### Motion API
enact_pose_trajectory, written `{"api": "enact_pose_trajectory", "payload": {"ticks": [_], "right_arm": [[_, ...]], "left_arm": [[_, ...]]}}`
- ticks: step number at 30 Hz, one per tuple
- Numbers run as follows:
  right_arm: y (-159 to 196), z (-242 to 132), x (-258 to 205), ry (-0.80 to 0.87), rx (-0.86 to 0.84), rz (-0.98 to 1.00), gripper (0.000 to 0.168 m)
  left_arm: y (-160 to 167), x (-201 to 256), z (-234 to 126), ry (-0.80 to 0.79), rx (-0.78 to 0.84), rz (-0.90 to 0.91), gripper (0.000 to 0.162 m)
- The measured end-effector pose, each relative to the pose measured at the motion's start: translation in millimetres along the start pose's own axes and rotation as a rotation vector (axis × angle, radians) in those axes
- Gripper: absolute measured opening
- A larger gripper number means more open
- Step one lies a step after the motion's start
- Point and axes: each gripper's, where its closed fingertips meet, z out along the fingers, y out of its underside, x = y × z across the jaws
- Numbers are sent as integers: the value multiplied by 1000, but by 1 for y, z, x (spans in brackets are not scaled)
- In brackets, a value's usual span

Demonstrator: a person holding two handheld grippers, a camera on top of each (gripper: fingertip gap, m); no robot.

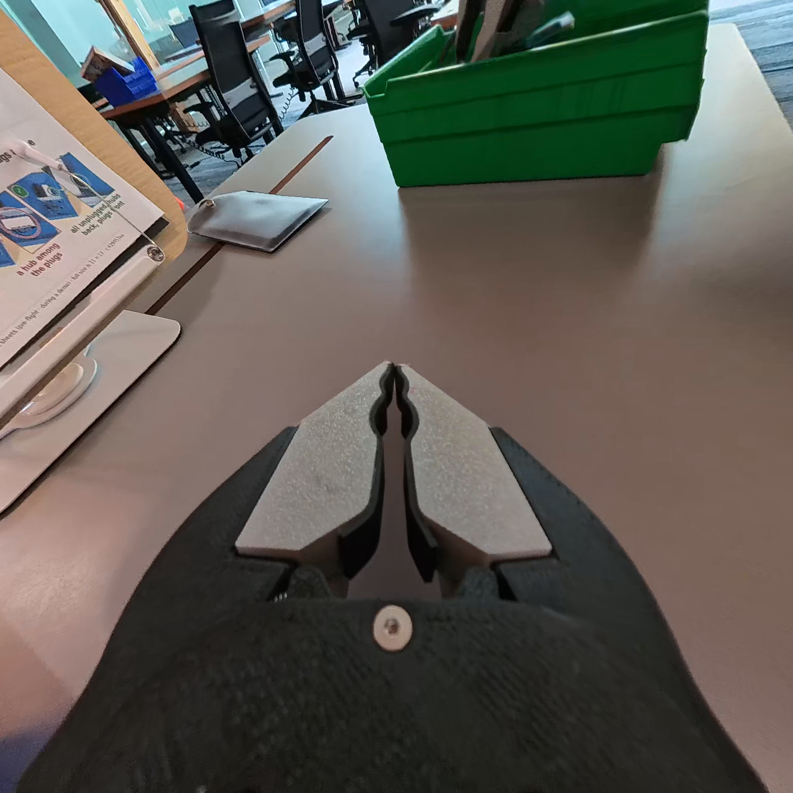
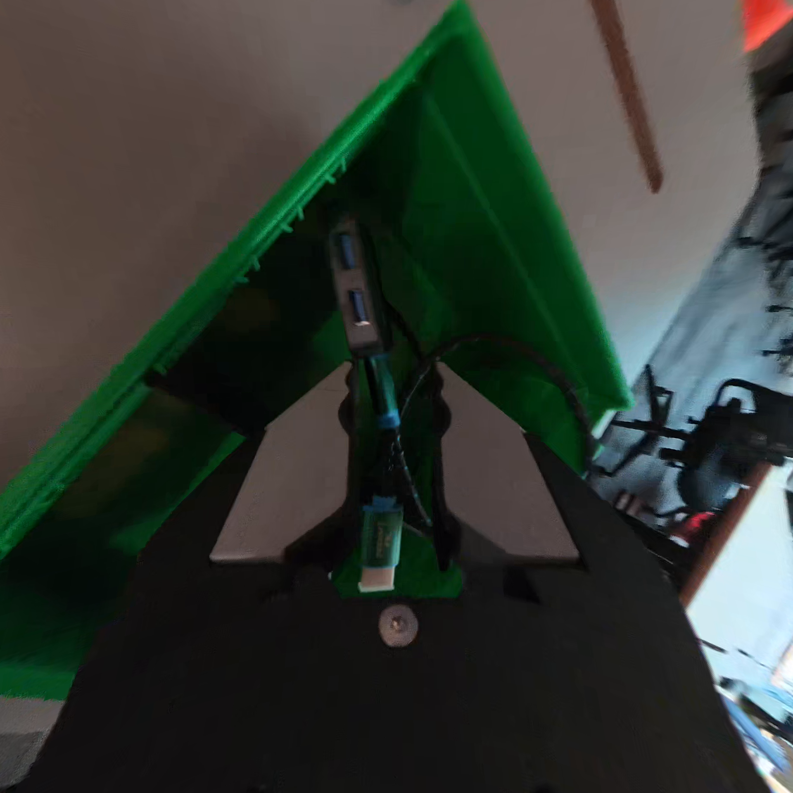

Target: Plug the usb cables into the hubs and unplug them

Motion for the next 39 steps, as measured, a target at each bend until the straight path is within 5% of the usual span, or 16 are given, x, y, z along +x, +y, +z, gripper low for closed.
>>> {"api": "enact_pose_trajectory", "payload": {"ticks": [9,12,14,20,25,39], "right_arm": [[-29,-52,5,-264,246,299,15],[-19,-36,-20,-426,116,313,12],[-5,-12,-24,-405,-10,287,0],[-4,41,-10,-392,-176,404,0],[-10,50,-10,-370,-228,383,0],[4,-61,4,-281,-172,393,24]], "left_arm": [[2,7,3,31,-17,-5,0],[5,8,4,31,-36,13,0],[8,7,5,29,-43,14,0],[13,6,6,35,-59,-2,0],[11,4,5,30,-52,-7,0],[9,10,4,36,-54,25,0]]}}
